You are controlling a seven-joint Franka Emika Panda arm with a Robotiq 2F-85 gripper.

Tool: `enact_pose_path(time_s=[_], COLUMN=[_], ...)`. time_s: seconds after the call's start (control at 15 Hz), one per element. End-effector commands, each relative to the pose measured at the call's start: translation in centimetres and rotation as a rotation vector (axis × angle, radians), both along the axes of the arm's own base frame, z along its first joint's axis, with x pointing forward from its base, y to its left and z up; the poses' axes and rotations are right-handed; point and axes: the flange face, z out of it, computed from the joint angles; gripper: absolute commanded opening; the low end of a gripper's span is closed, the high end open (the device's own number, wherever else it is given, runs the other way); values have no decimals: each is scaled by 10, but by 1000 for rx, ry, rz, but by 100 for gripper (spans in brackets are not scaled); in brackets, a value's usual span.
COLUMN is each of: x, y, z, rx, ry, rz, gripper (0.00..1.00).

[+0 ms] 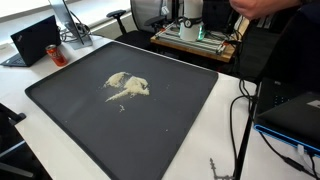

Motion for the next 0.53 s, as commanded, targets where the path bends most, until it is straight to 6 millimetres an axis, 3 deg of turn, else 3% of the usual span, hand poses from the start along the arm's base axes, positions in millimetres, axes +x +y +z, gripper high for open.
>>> enact_pose_path(time_s=[0.0,0.47], x=[2,3], y=[0,-1], z=[5,5], rx=[25,40], ry=[14,21], rz=[16,5], gripper=[0,1])
